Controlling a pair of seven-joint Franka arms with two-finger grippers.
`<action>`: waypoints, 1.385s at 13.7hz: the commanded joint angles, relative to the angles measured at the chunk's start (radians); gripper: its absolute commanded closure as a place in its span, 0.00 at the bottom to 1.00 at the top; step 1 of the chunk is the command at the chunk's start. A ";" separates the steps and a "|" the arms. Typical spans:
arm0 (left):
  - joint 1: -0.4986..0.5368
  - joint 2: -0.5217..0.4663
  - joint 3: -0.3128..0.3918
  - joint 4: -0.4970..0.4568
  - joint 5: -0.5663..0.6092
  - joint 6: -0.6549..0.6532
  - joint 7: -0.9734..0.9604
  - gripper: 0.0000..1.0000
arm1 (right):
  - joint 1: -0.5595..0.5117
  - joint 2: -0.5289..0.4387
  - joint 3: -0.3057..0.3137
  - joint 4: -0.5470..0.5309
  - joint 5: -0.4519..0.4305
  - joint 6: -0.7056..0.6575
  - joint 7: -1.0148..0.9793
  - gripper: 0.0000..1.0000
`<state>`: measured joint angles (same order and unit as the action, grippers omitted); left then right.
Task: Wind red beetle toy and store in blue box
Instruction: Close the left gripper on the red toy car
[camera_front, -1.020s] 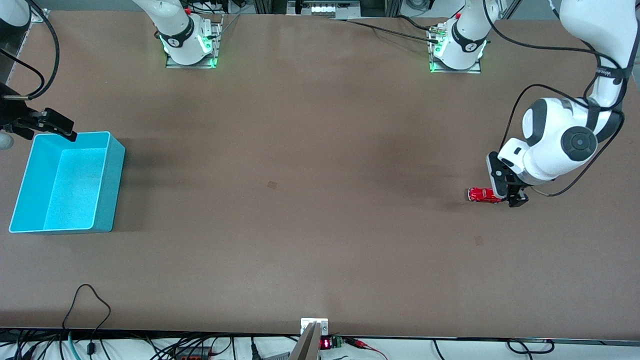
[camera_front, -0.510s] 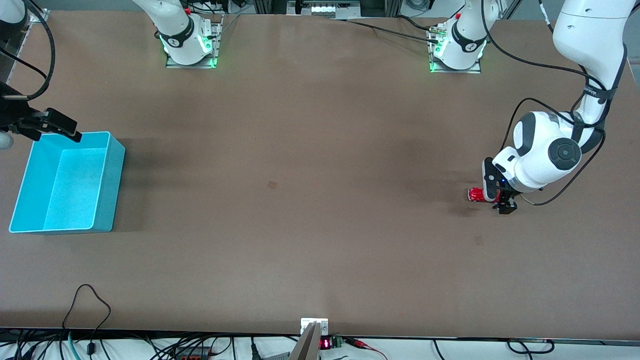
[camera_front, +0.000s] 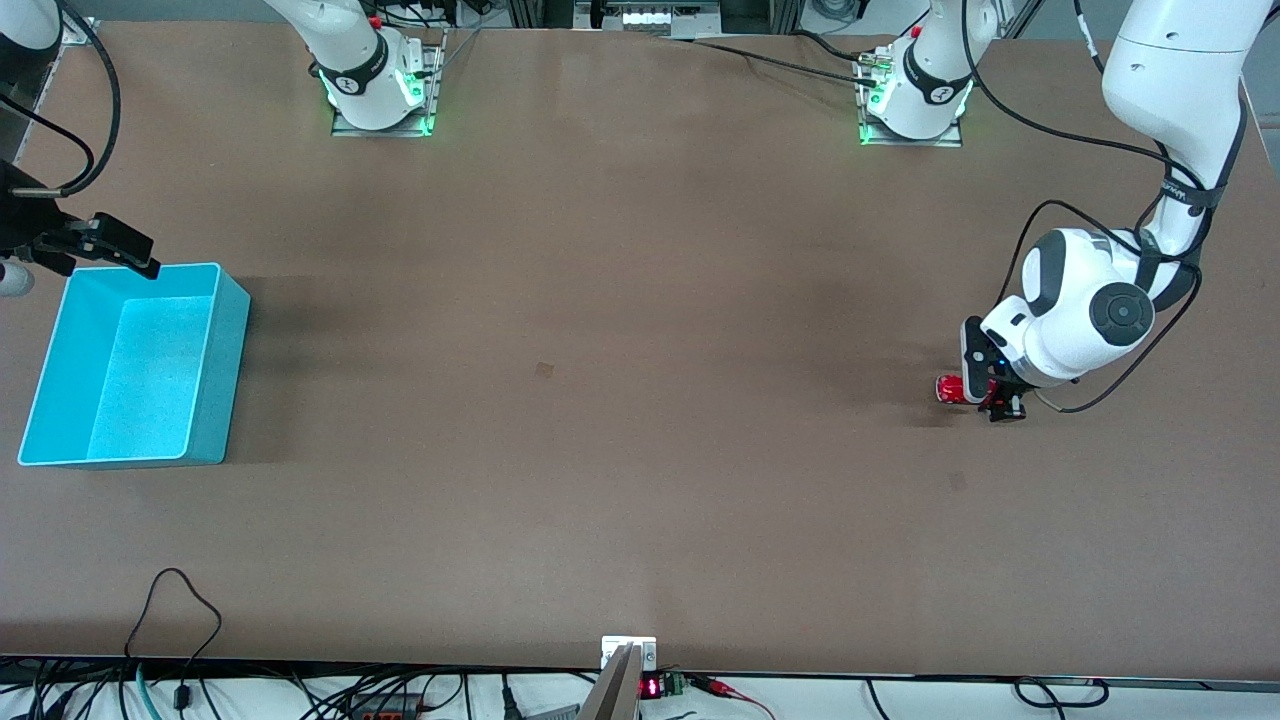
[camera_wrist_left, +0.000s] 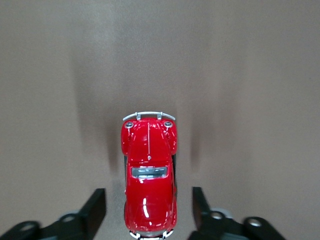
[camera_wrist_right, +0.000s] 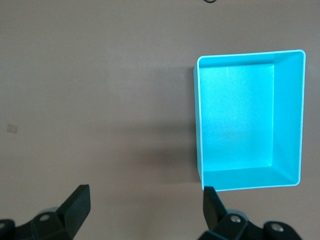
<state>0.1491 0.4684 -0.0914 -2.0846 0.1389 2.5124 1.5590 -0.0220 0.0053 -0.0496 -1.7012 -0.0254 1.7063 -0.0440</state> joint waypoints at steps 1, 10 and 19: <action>0.006 0.009 -0.005 0.001 0.021 0.019 0.015 0.50 | 0.002 -0.028 0.002 -0.021 -0.002 -0.017 0.012 0.00; 0.012 0.025 -0.005 0.004 0.019 0.017 0.012 0.79 | 0.004 -0.097 0.002 -0.145 0.007 0.091 0.018 0.00; 0.125 0.044 -0.002 0.027 0.019 0.017 0.067 0.82 | -0.003 -0.093 -0.006 -0.121 0.007 0.085 0.007 0.00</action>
<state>0.2365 0.4744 -0.0904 -2.0776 0.1390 2.5209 1.5829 -0.0230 -0.0723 -0.0545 -1.8146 -0.0241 1.7855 -0.0411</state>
